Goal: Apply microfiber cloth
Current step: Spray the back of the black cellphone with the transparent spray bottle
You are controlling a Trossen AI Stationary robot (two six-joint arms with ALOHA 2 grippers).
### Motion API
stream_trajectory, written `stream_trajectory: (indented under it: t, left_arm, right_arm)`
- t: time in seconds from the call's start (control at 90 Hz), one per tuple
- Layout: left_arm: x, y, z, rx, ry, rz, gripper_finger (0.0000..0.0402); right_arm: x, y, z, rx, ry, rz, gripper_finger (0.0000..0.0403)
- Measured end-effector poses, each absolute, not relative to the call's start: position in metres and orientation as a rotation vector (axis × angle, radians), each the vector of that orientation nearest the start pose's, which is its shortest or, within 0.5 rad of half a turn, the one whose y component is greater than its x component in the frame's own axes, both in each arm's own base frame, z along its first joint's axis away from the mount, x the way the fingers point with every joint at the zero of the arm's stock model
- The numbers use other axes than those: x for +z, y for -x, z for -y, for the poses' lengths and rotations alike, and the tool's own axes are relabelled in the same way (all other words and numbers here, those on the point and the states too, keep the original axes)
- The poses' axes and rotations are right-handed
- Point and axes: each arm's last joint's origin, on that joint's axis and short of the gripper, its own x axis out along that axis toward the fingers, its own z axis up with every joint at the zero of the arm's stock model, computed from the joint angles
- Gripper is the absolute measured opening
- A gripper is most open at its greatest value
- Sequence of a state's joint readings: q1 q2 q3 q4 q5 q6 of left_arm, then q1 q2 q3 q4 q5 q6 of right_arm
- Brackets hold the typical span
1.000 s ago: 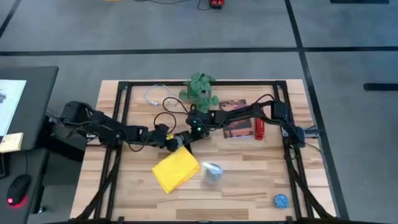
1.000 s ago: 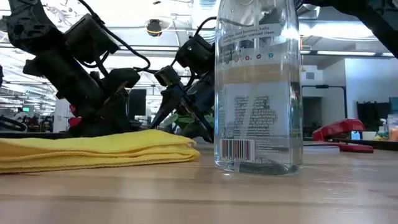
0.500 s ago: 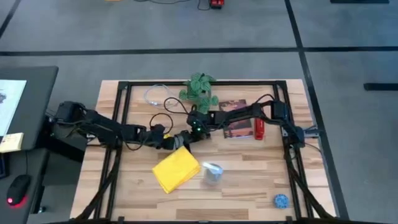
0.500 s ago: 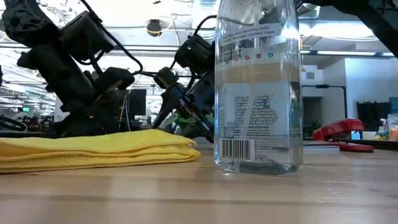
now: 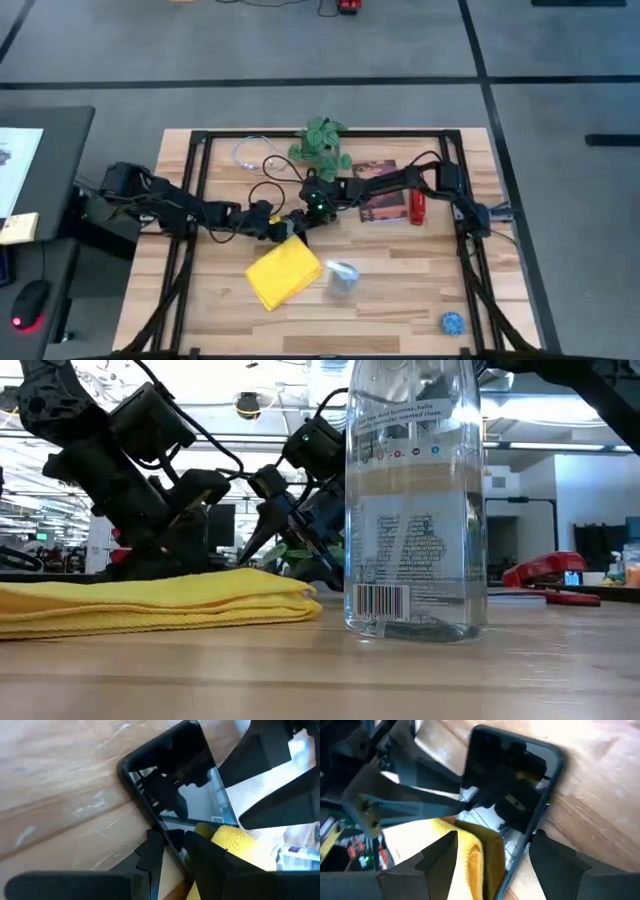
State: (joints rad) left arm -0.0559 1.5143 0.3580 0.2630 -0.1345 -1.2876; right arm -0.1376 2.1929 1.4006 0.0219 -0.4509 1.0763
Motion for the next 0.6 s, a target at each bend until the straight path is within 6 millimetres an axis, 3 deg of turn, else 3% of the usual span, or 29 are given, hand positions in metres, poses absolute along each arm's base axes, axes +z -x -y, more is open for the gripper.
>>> stream_trajectory:
  t: [0.256, 0.6]
  left_arm:
    - [0.094, -0.219, 0.008, 0.591, 1.047, -0.699, 0.0075]
    - [0.116, -0.204, 0.006, 0.662, 1.163, -0.664, 0.0059]
  right_arm:
    - [0.119, -0.45, 0.056, -0.195, -1.286, -0.872, 0.0224]
    - [0.117, -0.445, 0.055, -0.285, -1.275, -0.914, 0.0224]
